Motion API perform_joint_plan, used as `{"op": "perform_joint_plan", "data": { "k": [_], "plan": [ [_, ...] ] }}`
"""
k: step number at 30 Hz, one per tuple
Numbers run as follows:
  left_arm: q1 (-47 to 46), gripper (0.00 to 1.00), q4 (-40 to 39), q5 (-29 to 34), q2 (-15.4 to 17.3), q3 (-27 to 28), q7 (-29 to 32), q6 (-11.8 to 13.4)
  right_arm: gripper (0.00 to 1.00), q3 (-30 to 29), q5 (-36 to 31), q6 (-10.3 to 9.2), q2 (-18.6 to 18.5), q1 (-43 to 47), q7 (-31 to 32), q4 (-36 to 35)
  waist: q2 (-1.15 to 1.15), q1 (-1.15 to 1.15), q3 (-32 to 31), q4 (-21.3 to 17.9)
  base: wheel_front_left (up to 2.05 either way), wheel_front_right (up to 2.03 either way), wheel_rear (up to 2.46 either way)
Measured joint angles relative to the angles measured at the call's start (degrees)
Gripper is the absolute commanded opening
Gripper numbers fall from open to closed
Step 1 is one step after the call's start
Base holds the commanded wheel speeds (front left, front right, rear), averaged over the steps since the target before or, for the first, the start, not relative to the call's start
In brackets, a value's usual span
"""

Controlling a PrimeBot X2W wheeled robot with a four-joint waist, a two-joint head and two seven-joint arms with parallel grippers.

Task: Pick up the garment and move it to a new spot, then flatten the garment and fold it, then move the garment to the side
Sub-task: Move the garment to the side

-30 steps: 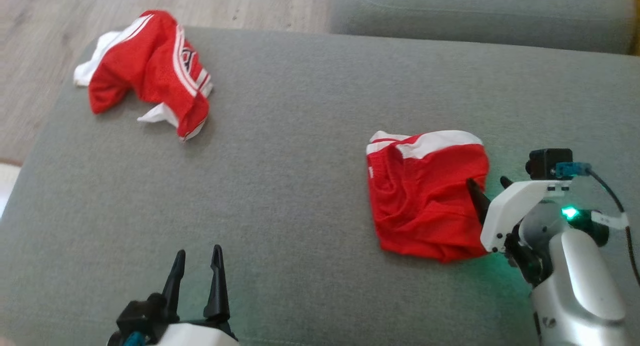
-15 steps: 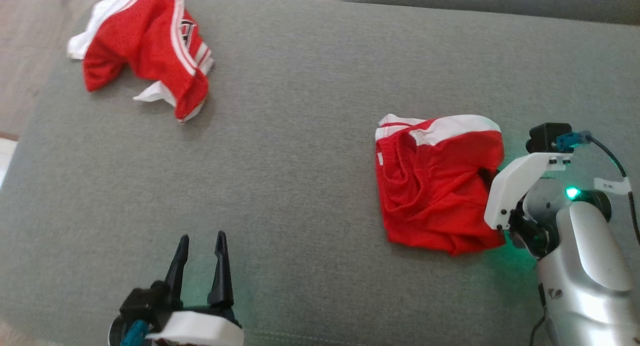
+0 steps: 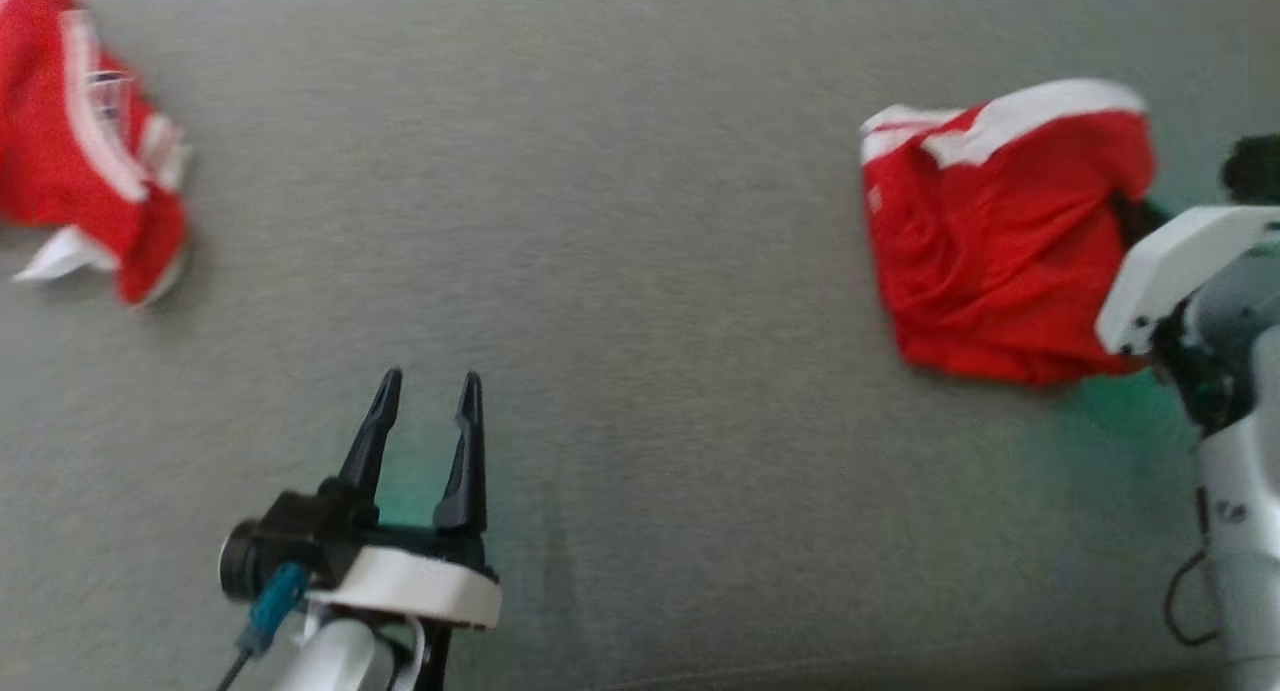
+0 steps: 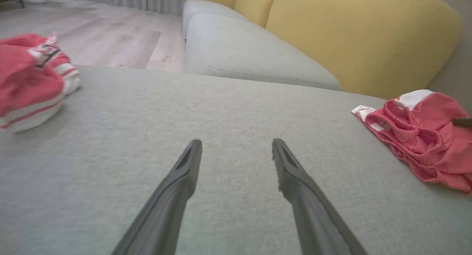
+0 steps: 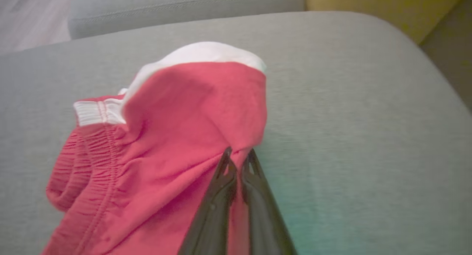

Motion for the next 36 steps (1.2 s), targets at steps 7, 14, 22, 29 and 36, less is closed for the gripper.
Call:
{"op": "perform_joint_plan", "data": {
  "k": [7,14,22,29,36],
  "plan": [
    [-4.02,1.0,-2.21,2.26,1.66,-0.83,3.05,0.05,0.0,-0.74,0.77,0.0,-1.68,-2.14,-2.43,-0.57,0.0,0.0,4.64,-7.97,0.0,0.0,0.0],
    [-5.51,1.0,-3.57,3.16,2.41,-1.53,4.76,0.38,0.0,0.86,-1.12,0.0,-3.6,-6.49,-5.3,1.34,0.0,0.0,9.28,-11.78,0.0,0.0,0.0],
    [-5.54,1.0,-4.94,3.23,3.25,-1.57,5.24,1.53,0.0,-0.49,-5.99,0.0,-10.23,-13.9,-5.56,7.24,0.0,0.0,11.04,-8.02,0.0,0.0,0.0],
    [-5.45,1.0,-5.28,3.22,3.27,-1.62,5.23,2.03,0.0,-5.86,-10.03,0.0,-14.64,-16.87,-5.98,10.94,0.0,0.0,12.17,-3.72,0.0,0.0,0.0],
    [-5.42,1.0,-5.09,3.21,3.1,-1.89,4.66,2.03,1.0,-10.14,-15.4,0.0,-15.02,-16.83,-8.04,12.11,0.0,-0.01,11.84,-1.97,0.0,0.0,0.0]
  ]
}}
